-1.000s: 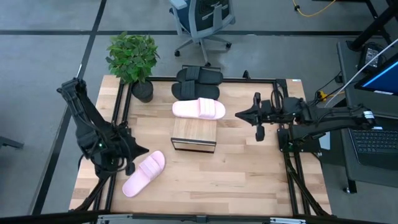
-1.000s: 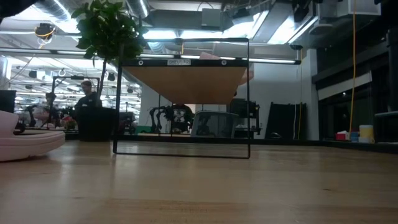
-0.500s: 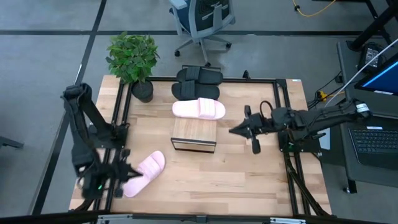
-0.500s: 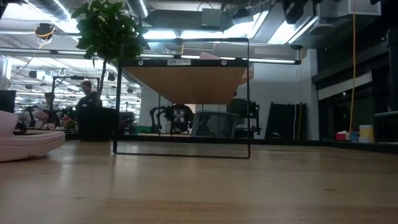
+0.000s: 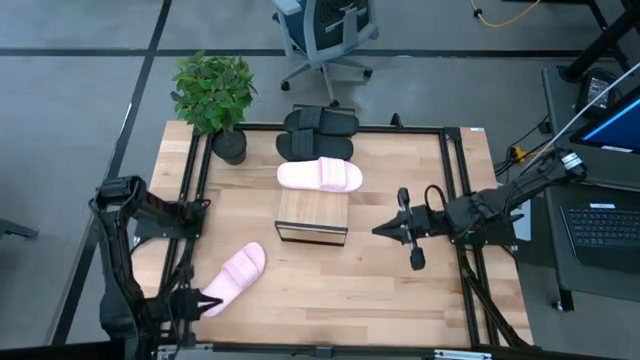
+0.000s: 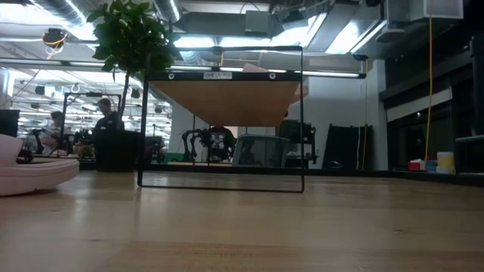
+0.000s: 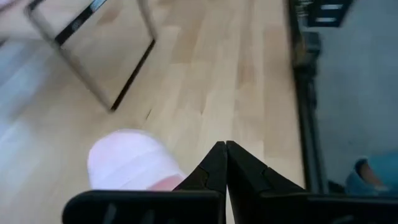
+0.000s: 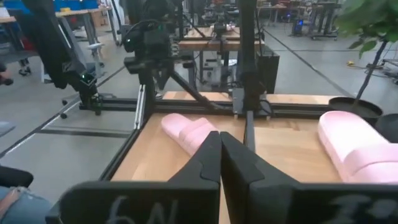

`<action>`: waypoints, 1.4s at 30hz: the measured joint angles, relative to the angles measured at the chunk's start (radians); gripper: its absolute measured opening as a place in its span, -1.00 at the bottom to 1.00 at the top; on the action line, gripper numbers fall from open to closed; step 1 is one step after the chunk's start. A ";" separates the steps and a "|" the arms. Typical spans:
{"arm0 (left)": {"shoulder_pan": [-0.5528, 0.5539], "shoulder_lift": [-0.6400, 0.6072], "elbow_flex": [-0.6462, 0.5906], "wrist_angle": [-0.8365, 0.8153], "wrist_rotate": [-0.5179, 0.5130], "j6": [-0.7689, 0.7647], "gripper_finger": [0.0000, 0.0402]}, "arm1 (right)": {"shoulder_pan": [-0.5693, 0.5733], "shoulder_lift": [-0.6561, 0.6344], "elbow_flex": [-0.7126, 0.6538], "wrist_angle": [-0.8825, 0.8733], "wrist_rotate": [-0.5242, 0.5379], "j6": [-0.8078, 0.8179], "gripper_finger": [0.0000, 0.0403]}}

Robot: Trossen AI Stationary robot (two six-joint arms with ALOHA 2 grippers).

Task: Pick and place slides into the shelf
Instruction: Put the pink slipper on the shelf

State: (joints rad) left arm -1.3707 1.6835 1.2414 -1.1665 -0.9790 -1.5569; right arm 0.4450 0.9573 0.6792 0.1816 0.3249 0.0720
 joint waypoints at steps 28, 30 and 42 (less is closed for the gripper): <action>0.070 -0.011 -0.232 -0.063 0.139 -0.328 -1.00 | 0.043 0.072 0.000 0.010 0.006 -0.028 -0.98; 0.070 -0.011 -0.253 -0.034 0.167 -0.329 -1.00 | 0.043 0.072 0.000 0.010 0.005 -0.028 -0.98; 0.078 -0.012 -0.305 0.032 0.212 -0.295 -0.68 | 0.043 0.072 0.000 0.009 0.004 -0.029 -0.98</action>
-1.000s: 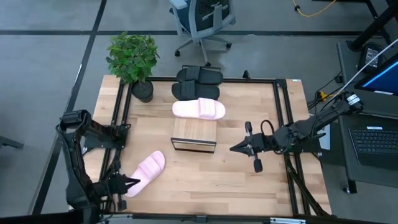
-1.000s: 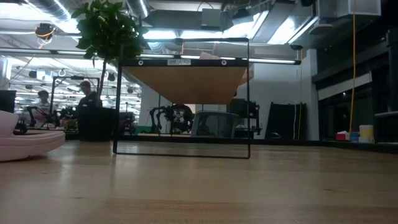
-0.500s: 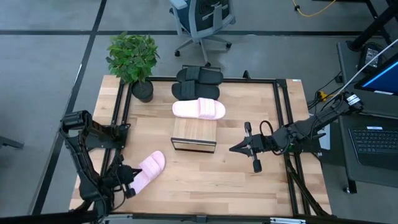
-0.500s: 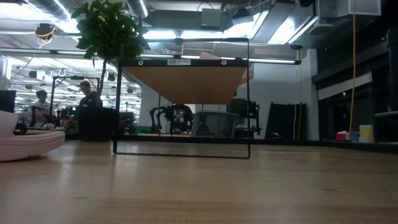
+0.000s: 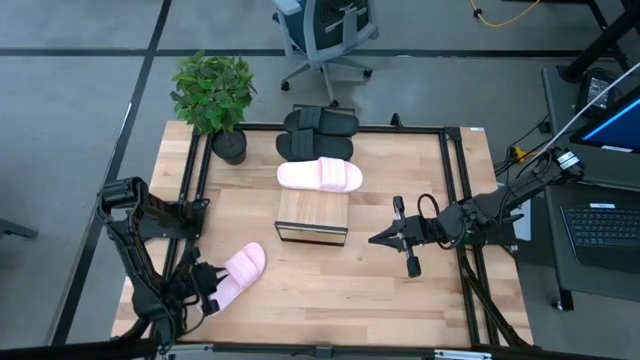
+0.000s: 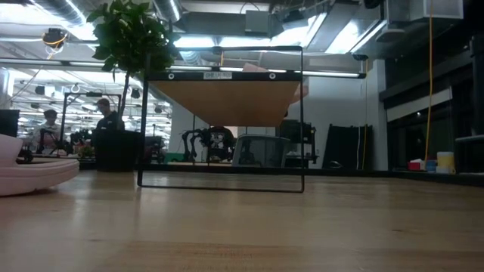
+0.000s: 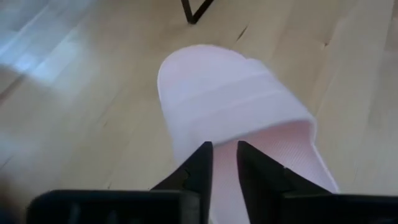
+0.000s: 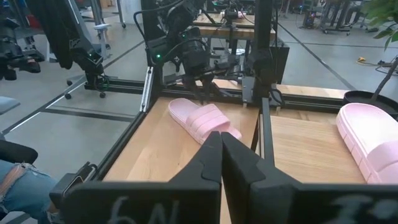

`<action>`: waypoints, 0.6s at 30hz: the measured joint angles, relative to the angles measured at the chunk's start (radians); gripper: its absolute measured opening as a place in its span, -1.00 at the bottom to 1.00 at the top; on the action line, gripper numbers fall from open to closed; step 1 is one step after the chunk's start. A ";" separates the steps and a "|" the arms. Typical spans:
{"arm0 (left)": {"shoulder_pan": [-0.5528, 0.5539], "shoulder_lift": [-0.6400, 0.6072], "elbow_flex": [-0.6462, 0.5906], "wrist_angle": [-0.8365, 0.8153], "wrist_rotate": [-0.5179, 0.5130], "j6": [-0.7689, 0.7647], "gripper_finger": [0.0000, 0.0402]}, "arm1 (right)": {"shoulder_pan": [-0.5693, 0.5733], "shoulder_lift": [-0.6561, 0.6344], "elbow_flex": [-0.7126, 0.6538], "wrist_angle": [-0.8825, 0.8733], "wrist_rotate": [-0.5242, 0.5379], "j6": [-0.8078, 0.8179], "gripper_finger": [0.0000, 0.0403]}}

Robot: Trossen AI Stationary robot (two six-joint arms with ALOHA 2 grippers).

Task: Pick and place slides into the shelf
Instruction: Put the pink slipper on the shelf

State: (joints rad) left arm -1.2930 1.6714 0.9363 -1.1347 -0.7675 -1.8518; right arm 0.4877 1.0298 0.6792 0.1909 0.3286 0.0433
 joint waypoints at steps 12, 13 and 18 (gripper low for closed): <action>0.016 -0.001 0.000 -0.058 0.062 0.004 -0.38 | 0.000 0.000 0.000 -0.002 0.000 0.000 -0.98; 0.022 -0.001 0.000 -0.064 0.061 0.005 -0.37 | 0.000 0.000 0.000 -0.002 0.000 0.000 -0.98; 0.061 -0.002 -0.023 -0.051 0.100 0.071 -0.37 | 0.000 0.001 0.000 -0.002 0.000 0.000 -0.98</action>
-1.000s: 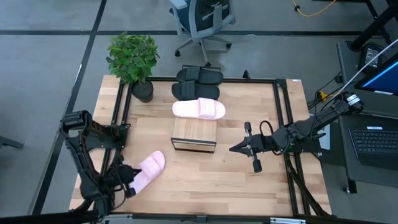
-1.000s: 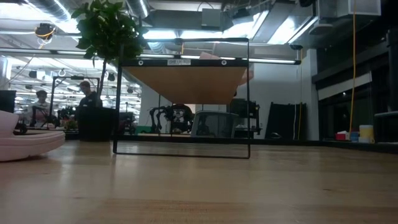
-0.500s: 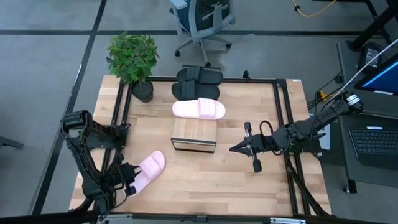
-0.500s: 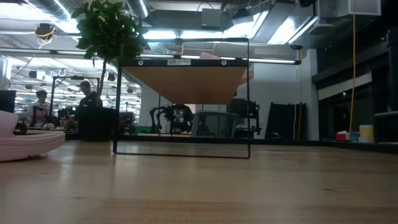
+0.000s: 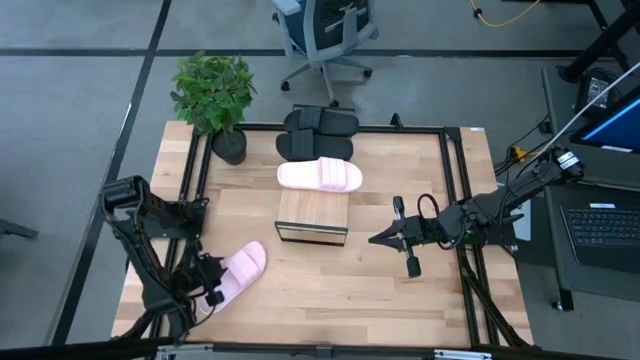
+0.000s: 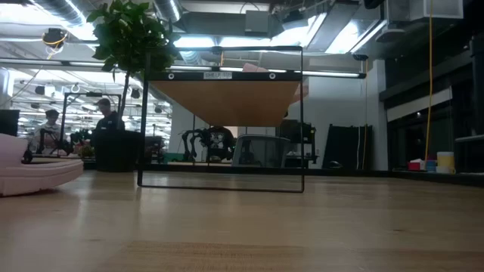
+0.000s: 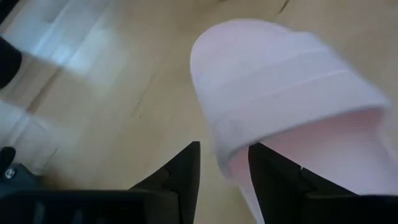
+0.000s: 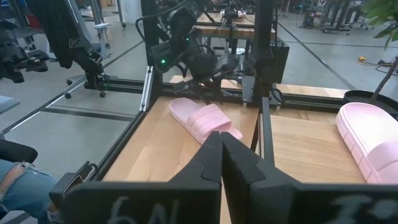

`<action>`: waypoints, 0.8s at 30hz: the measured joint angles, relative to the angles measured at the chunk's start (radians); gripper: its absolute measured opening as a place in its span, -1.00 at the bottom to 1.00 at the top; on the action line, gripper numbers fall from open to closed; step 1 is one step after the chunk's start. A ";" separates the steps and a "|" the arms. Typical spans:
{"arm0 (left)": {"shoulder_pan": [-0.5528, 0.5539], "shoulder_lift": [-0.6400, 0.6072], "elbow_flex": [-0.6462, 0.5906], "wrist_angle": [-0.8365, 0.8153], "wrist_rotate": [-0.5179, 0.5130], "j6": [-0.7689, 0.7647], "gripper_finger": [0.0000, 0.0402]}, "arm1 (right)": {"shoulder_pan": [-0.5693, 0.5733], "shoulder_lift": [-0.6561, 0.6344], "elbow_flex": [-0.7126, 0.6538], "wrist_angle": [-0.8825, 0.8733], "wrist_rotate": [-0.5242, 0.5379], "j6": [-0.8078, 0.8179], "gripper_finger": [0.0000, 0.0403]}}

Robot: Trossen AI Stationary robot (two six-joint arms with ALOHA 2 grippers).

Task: Pick and place slides into the shelf
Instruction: Put the pink slipper on the shelf

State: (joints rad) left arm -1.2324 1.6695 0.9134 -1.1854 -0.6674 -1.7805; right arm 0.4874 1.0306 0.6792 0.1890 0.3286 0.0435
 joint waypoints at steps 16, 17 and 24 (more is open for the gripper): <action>0.057 0.000 -0.044 0.024 -0.002 0.066 -0.37 | 0.000 0.000 0.000 -0.038 0.000 0.005 -0.98; 0.057 0.000 -0.044 0.024 -0.003 0.065 -0.37 | 0.000 0.000 0.000 -0.039 0.000 0.004 -0.98; 0.057 0.000 -0.044 0.042 -0.069 0.064 -0.48 | 0.000 0.000 0.000 -0.038 0.000 0.004 -0.98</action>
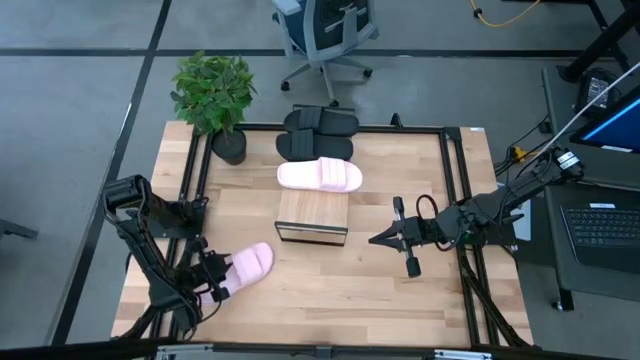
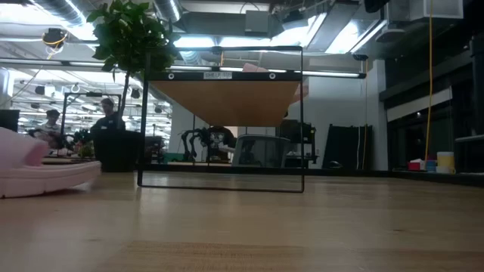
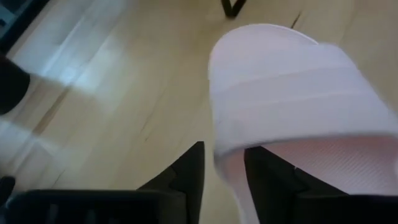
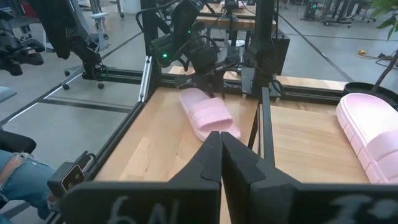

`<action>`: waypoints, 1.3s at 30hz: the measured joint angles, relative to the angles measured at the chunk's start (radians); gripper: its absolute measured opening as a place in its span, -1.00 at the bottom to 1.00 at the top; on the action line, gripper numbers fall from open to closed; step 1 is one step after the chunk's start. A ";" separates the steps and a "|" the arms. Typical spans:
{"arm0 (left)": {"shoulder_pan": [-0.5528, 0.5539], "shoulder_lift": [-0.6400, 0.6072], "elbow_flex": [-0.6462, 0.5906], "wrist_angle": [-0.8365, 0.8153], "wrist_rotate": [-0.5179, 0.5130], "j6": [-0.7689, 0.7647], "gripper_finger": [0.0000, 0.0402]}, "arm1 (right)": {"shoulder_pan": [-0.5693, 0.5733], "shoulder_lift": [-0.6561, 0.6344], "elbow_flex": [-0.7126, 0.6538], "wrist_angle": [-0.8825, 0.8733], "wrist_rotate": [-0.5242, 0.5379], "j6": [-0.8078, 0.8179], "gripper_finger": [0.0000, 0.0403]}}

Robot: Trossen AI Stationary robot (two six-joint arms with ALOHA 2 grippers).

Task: Pick and place slides into the shelf
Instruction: Put the pink slipper on the shelf

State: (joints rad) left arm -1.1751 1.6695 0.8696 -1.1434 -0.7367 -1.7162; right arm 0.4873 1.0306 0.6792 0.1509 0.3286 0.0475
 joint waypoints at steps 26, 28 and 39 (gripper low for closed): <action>0.000 0.000 0.000 0.014 -0.029 -0.001 -0.79 | 0.000 0.000 0.000 0.001 0.000 0.003 -0.98; 0.000 0.000 0.000 0.014 -0.029 -0.001 -0.74 | 0.000 0.000 0.000 0.001 0.000 0.003 -0.98; 0.028 0.000 -0.015 0.017 -0.085 0.075 -0.55 | 0.000 0.015 0.000 0.003 0.000 0.004 -0.98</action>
State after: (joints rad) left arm -1.1471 1.6695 0.8544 -1.1261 -0.8215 -1.6411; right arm 0.4873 1.0452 0.6792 0.1535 0.3288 0.0515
